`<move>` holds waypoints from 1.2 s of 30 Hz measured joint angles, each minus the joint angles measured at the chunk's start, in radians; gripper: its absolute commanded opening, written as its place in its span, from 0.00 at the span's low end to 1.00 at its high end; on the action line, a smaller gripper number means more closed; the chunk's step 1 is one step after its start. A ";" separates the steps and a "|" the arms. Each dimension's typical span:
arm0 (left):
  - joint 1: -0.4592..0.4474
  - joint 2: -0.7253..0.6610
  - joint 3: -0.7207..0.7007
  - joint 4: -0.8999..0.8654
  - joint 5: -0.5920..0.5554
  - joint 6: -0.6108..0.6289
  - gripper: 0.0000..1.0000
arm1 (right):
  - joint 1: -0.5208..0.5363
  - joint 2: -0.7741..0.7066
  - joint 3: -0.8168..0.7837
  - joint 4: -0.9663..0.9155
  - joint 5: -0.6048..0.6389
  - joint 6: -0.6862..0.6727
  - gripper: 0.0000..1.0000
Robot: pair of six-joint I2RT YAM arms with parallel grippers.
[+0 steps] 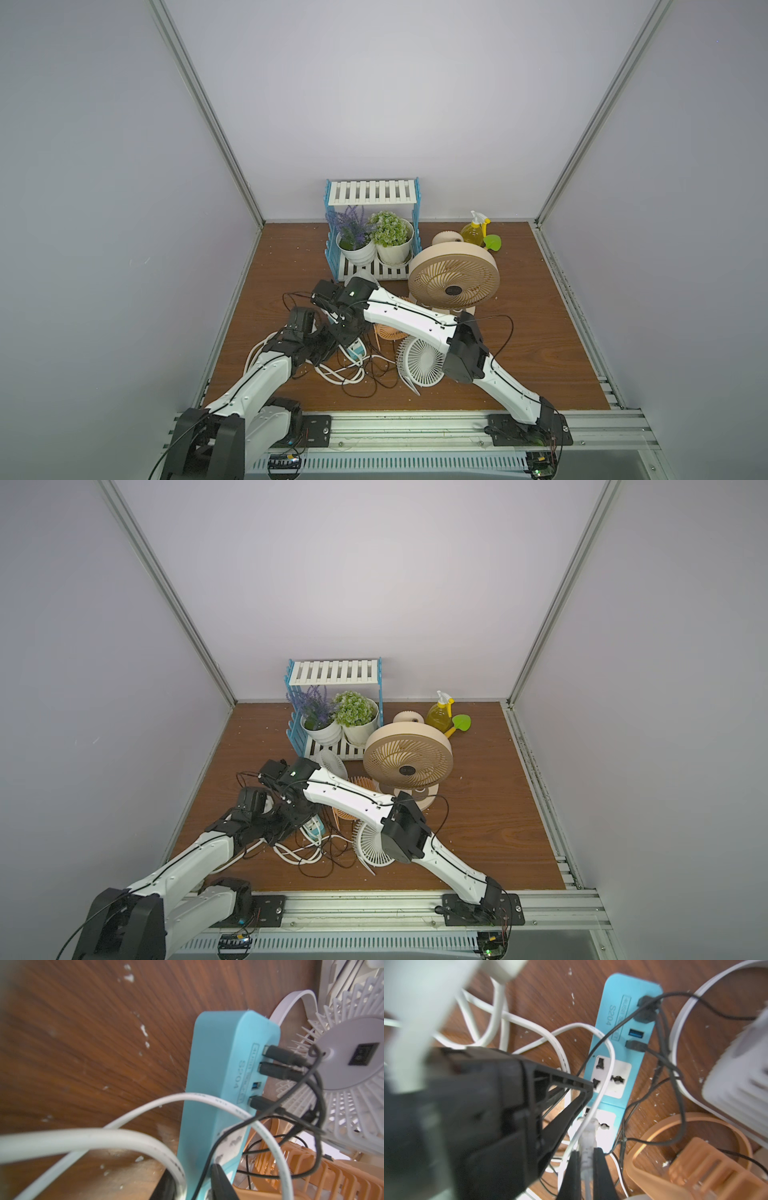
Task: Unplug the desk fan from the power strip
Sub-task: Remove the plug from the socket, then adjust the socket at the center of the board.
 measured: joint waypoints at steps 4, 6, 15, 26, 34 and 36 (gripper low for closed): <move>0.000 0.000 -0.001 0.000 0.000 0.000 0.32 | 0.002 -0.048 0.000 0.001 0.006 0.000 0.00; 0.000 0.000 -0.001 0.000 0.000 0.000 0.34 | 0.002 -0.065 -0.003 0.002 0.009 0.000 0.00; 0.000 -0.052 0.014 -0.078 -0.047 -0.017 0.67 | 0.002 -0.121 -0.089 0.027 0.029 0.000 0.00; 0.000 -0.432 0.313 -0.507 -0.336 -0.027 0.81 | -0.039 -0.248 -0.150 0.100 0.028 0.005 0.00; 0.000 -0.523 0.302 -0.640 -0.425 -0.034 0.86 | -0.058 -0.258 -0.233 0.179 -0.004 0.031 0.00; 0.000 -0.515 0.290 -0.653 -0.417 -0.026 0.87 | -0.056 -0.280 -0.296 0.204 -0.015 0.035 0.00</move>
